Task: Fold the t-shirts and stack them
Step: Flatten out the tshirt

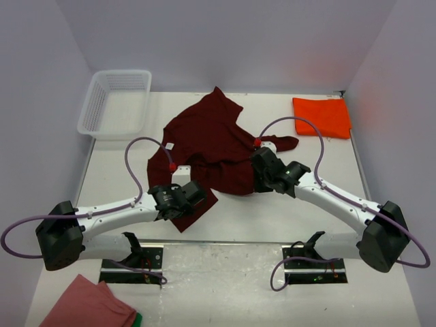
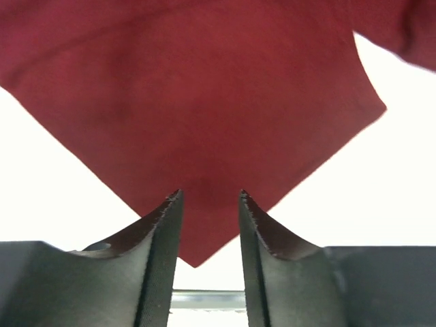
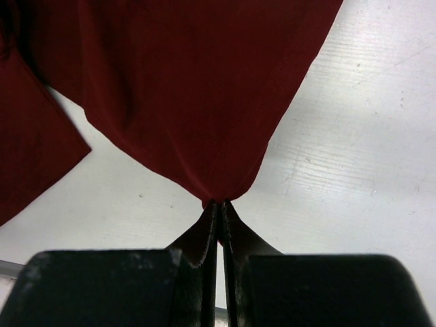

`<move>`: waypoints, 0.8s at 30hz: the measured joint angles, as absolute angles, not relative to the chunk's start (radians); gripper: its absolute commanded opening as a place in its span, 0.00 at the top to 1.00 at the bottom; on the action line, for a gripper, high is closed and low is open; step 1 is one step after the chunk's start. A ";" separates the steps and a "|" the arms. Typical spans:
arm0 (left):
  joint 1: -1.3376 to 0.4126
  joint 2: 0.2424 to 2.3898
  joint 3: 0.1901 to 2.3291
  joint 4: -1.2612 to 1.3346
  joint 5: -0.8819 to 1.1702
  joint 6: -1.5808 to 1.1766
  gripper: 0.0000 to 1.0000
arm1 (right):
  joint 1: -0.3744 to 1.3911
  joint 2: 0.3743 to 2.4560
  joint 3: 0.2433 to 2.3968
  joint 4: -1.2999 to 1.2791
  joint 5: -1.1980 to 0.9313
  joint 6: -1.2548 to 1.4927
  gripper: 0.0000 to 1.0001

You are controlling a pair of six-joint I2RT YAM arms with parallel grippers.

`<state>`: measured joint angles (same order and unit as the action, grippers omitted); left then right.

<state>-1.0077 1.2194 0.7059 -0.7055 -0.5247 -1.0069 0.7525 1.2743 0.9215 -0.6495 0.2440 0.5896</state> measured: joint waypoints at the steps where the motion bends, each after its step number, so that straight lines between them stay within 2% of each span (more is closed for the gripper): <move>1: -1.012 1.219 0.703 -0.698 -0.508 -1.011 0.58 | 0.752 1.274 0.921 -0.649 0.244 0.590 1.00; 11: -1.098 1.228 0.656 -0.724 -0.429 -1.116 0.61 | 0.752 1.274 0.918 -0.649 0.243 0.591 1.00; 24: -1.186 1.198 0.640 -0.874 -0.417 -1.291 0.59 | 0.753 1.273 0.907 -0.649 0.241 0.591 1.00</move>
